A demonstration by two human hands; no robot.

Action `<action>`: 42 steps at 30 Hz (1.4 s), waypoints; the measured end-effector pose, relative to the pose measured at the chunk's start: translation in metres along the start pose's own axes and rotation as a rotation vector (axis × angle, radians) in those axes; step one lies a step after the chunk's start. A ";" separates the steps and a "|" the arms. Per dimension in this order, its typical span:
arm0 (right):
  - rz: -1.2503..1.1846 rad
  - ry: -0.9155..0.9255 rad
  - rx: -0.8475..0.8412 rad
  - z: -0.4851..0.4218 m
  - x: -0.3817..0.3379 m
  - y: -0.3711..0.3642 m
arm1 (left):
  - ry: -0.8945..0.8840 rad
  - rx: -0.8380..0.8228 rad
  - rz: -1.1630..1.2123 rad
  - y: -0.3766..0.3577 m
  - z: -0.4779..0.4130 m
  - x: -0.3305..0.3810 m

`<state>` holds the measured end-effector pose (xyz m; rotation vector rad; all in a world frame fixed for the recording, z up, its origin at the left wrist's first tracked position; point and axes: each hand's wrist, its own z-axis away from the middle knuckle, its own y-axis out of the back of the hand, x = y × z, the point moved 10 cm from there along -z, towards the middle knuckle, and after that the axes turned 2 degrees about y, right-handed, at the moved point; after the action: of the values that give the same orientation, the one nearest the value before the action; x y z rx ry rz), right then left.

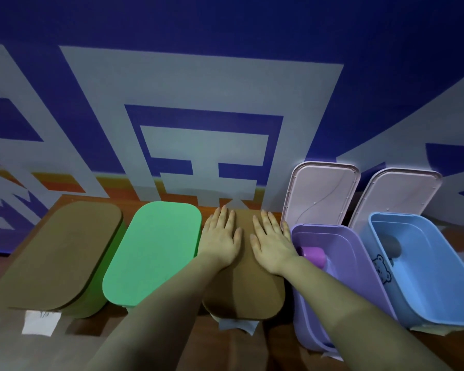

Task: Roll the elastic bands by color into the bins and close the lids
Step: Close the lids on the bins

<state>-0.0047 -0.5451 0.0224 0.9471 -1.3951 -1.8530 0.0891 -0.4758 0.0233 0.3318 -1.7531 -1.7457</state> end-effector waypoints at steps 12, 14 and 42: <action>-0.269 -0.217 -0.016 0.004 0.024 0.064 | -0.050 -0.254 -0.011 0.051 -0.028 0.012; -0.357 -0.282 -0.012 0.012 0.035 0.067 | -0.087 -0.266 0.008 0.056 -0.028 0.021; -0.928 -0.468 0.270 0.005 0.248 0.108 | 0.328 -0.088 0.999 0.044 -0.079 0.152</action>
<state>-0.1380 -0.7718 0.0845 1.5481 -1.6572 -2.7395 0.0301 -0.6246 0.0977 -0.2632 -1.2430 -0.9587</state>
